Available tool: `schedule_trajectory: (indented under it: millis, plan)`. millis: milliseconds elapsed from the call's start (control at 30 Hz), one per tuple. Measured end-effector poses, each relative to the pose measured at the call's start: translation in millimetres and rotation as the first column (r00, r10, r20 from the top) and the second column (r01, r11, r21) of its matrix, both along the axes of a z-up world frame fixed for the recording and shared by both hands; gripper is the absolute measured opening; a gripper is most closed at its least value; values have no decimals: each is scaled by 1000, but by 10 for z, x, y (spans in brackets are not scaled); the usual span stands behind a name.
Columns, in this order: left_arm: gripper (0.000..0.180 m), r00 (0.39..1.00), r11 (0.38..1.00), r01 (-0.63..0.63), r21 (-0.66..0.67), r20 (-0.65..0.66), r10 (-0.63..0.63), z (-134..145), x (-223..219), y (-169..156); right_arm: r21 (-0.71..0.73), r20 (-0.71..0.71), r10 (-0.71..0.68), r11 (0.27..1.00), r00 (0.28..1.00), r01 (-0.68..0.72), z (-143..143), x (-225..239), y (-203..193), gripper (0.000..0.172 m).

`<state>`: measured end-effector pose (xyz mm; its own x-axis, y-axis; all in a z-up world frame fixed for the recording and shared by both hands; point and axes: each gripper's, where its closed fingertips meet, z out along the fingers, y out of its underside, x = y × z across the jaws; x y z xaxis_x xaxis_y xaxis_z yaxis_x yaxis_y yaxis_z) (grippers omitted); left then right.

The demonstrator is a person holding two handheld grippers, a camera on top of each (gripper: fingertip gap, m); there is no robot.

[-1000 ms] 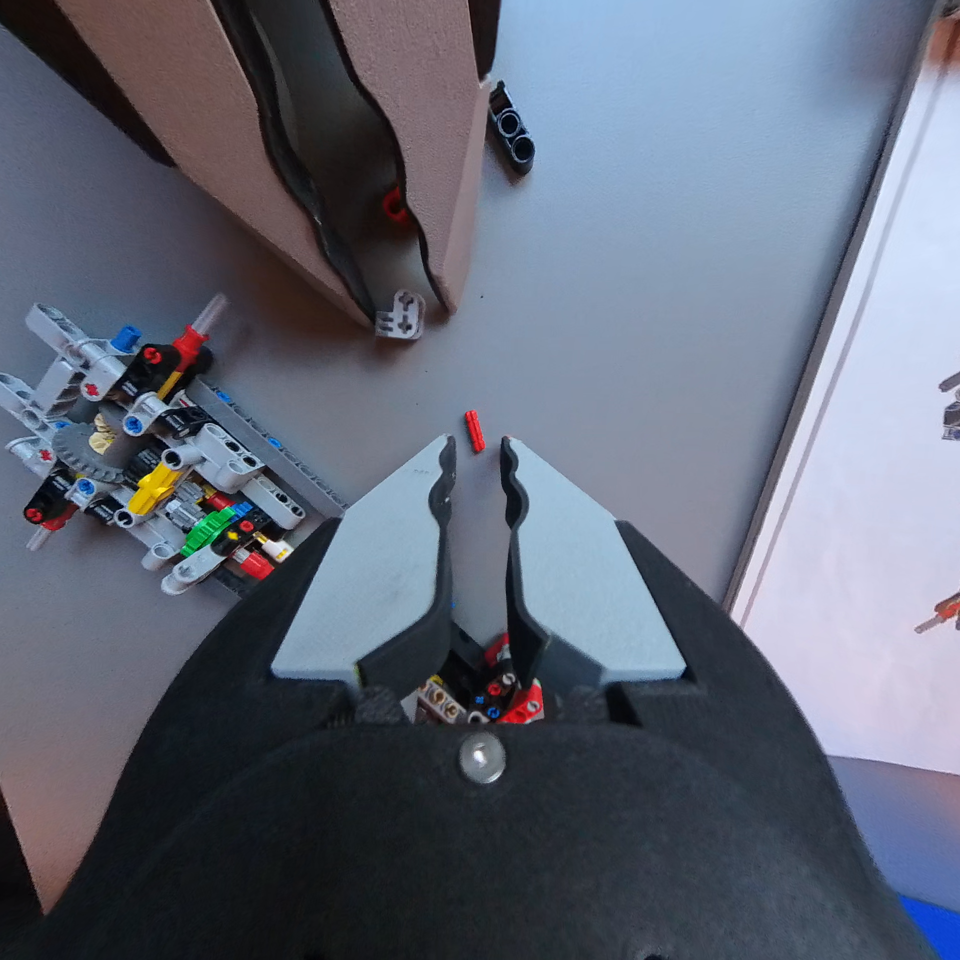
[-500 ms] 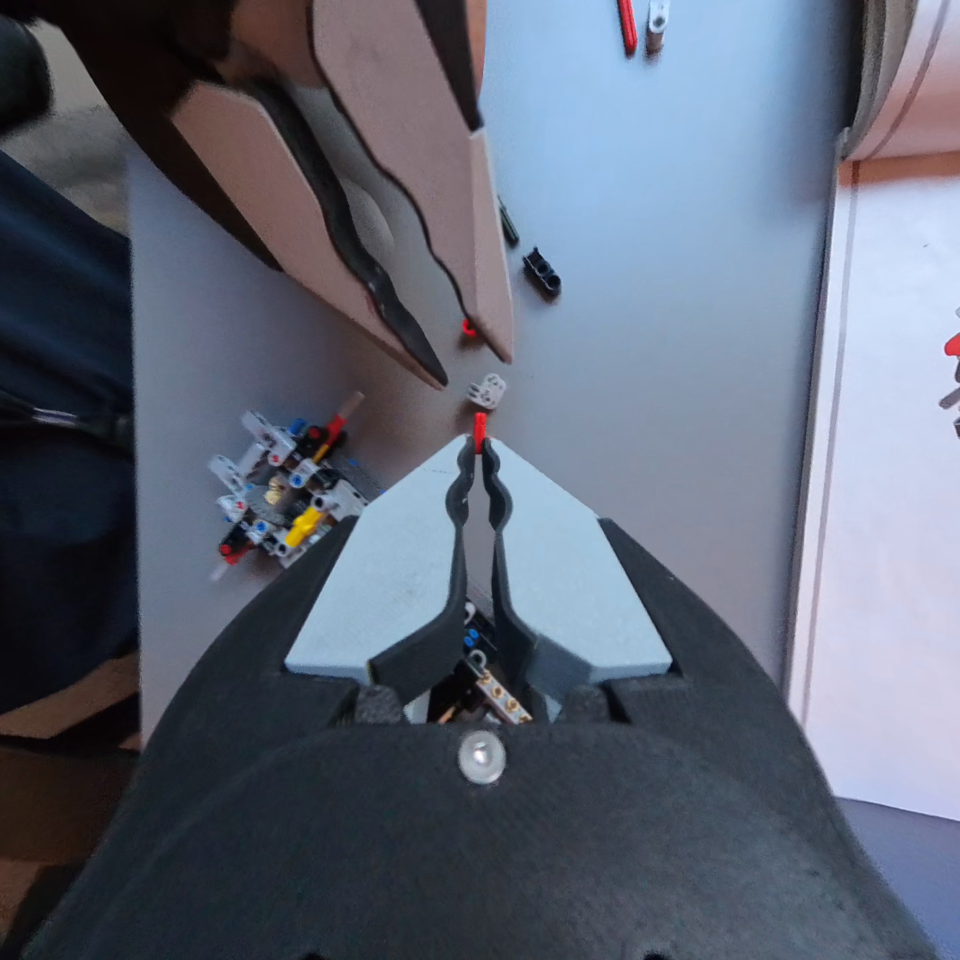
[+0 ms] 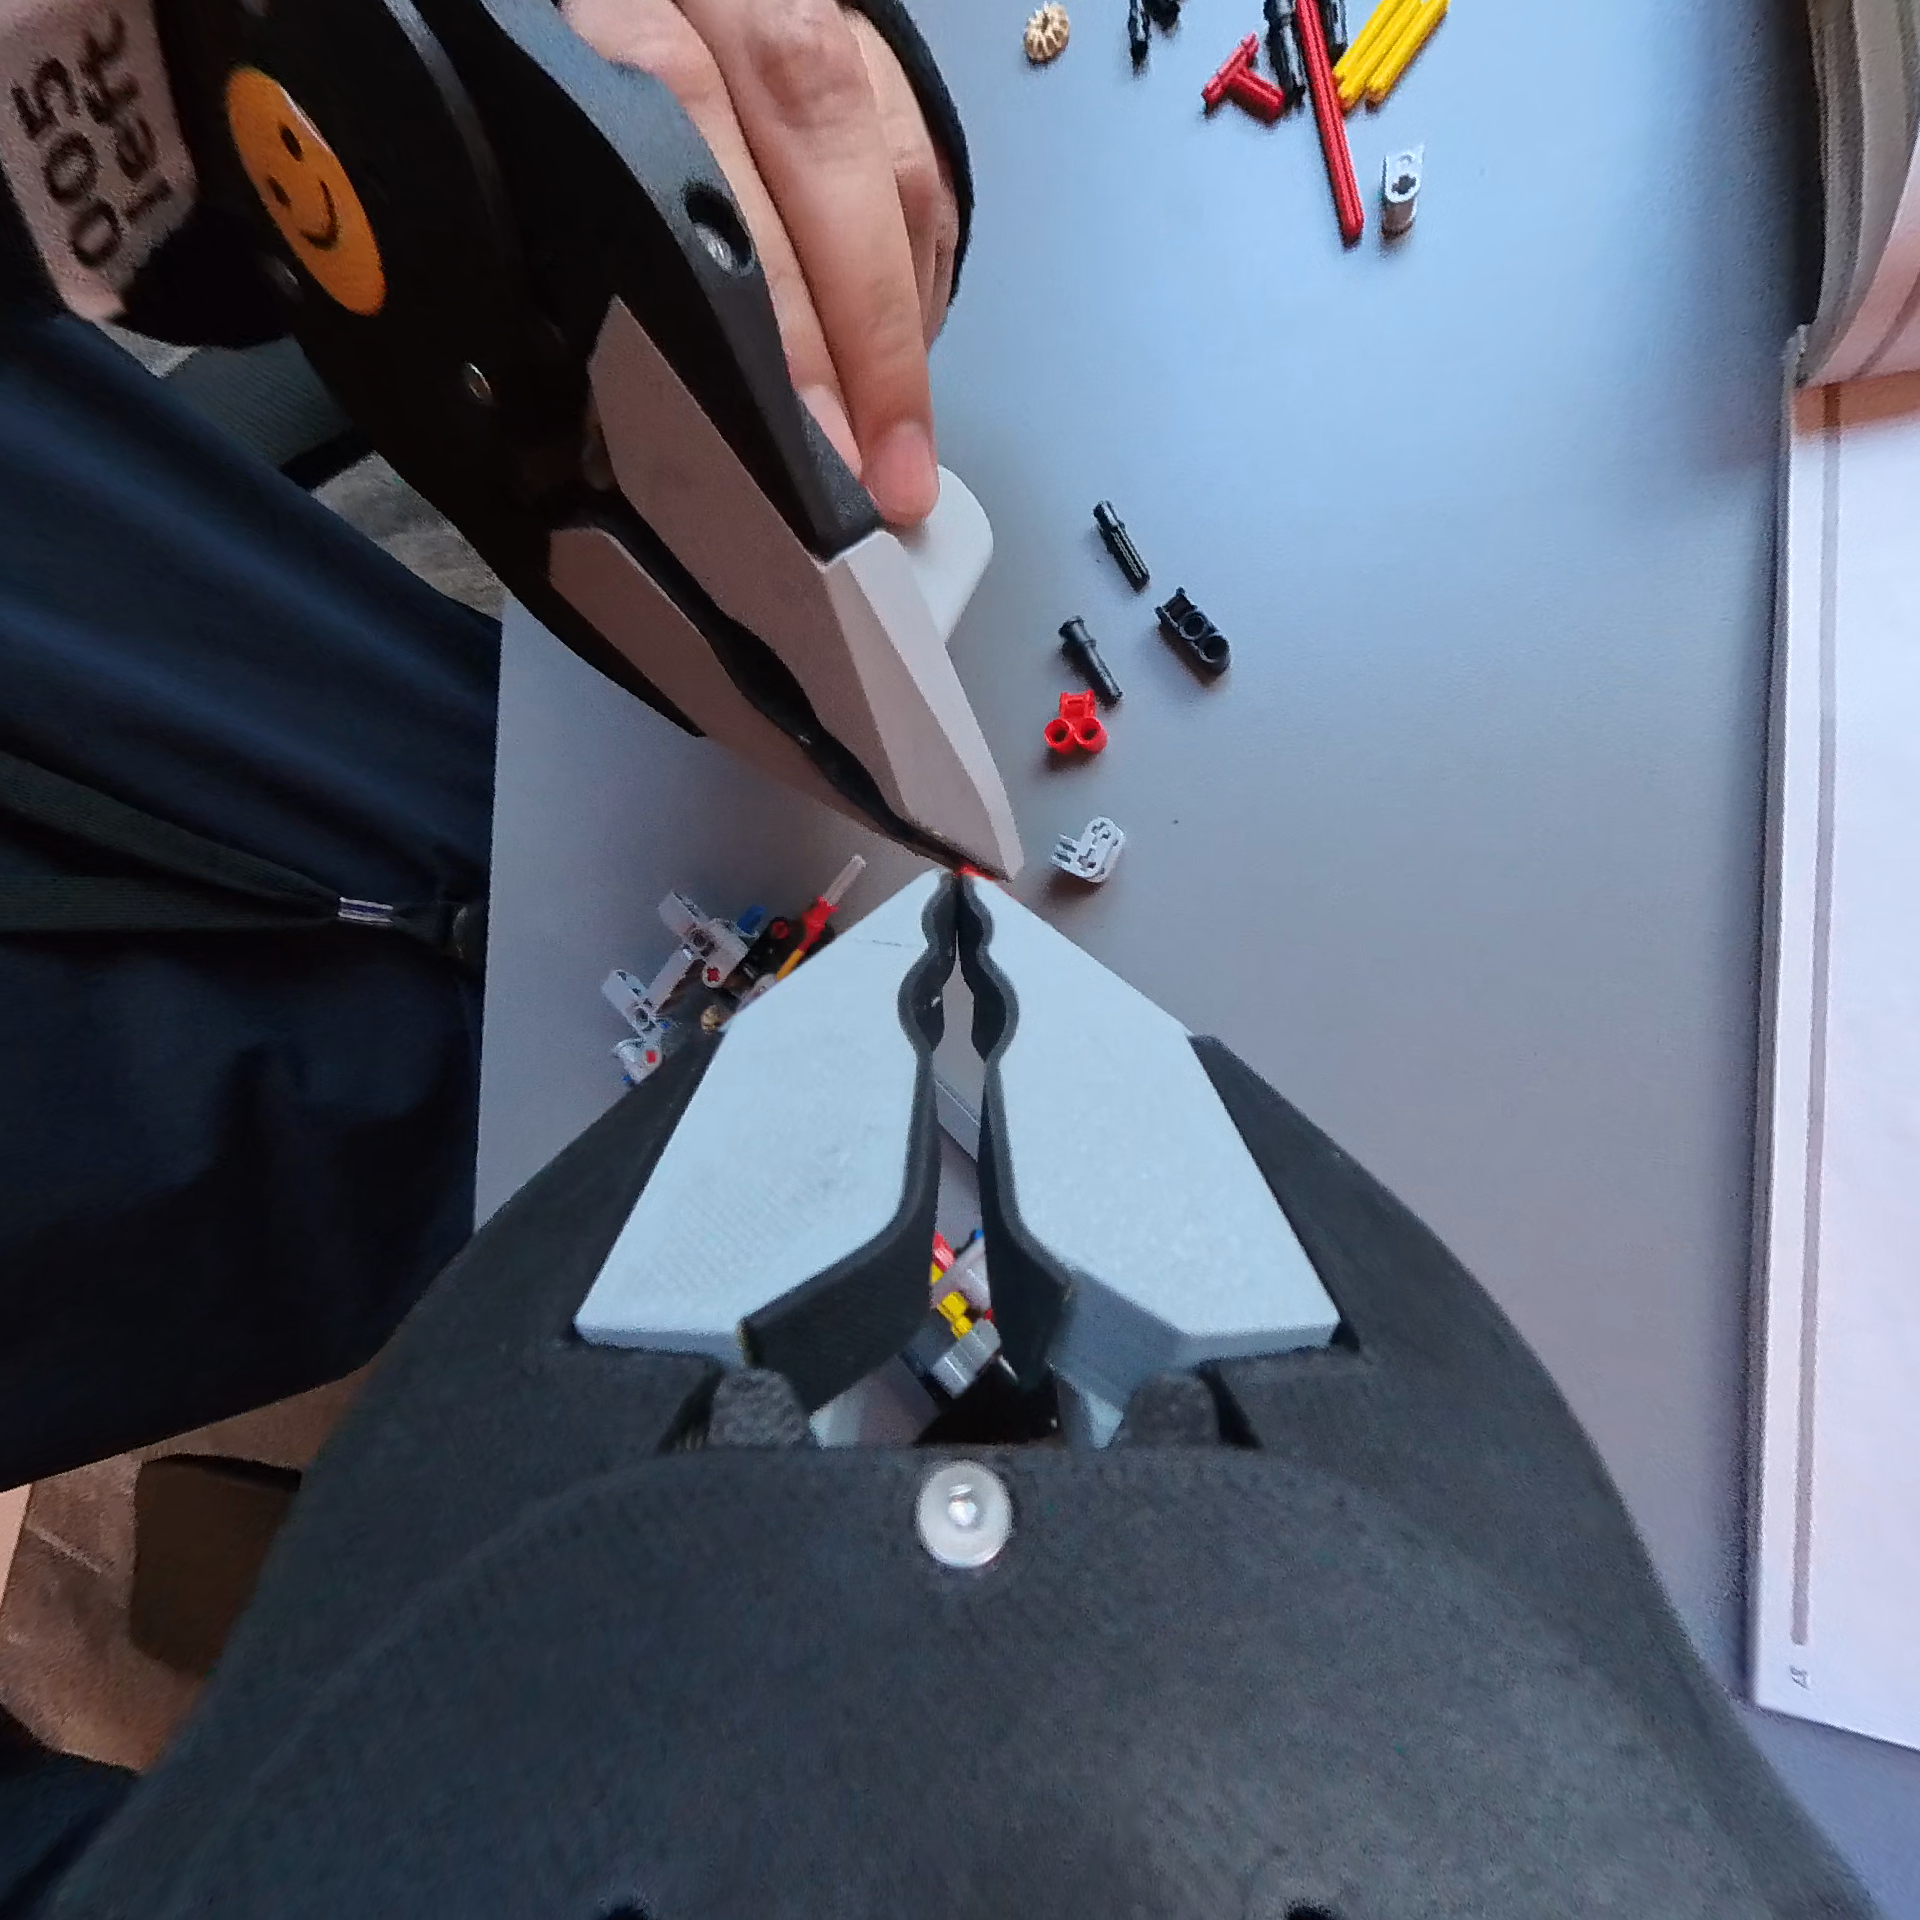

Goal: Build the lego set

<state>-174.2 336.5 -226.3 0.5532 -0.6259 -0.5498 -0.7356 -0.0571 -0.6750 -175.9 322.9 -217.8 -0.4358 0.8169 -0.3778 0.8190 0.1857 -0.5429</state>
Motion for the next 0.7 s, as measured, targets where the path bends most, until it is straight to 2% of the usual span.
schedule_trajectory:
  millis: [200, 500, 567, 600, 700]
  plan:
    - [0, 999, 997, -29, -66, 22, 31, -113, -70, 38, 7, -9, -37, 999, 999, 37, -66, -33, 67, 0]
    - [0, 979, 992, -31, -123, 195, 54, -27, -118, 67, -8, -131, -151, 988, 980, 152, 72, -41, 245, 0]
    - [0, 960, 989, -9, -146, 274, 49, 26, -87, 54, -20, -188, -180, 984, 966, 179, 134, -31, 224, 11]
    - [0, 950, 987, -3, -163, 309, 54, 43, -89, 53, -25, -224, -187, 982, 957, 186, 157, -19, 195, 11]
    - [0, 939, 978, -40, -203, 326, 106, 0, -209, 98, 90, -259, -238, 959, 936, 268, 46, 60, 315, 14]
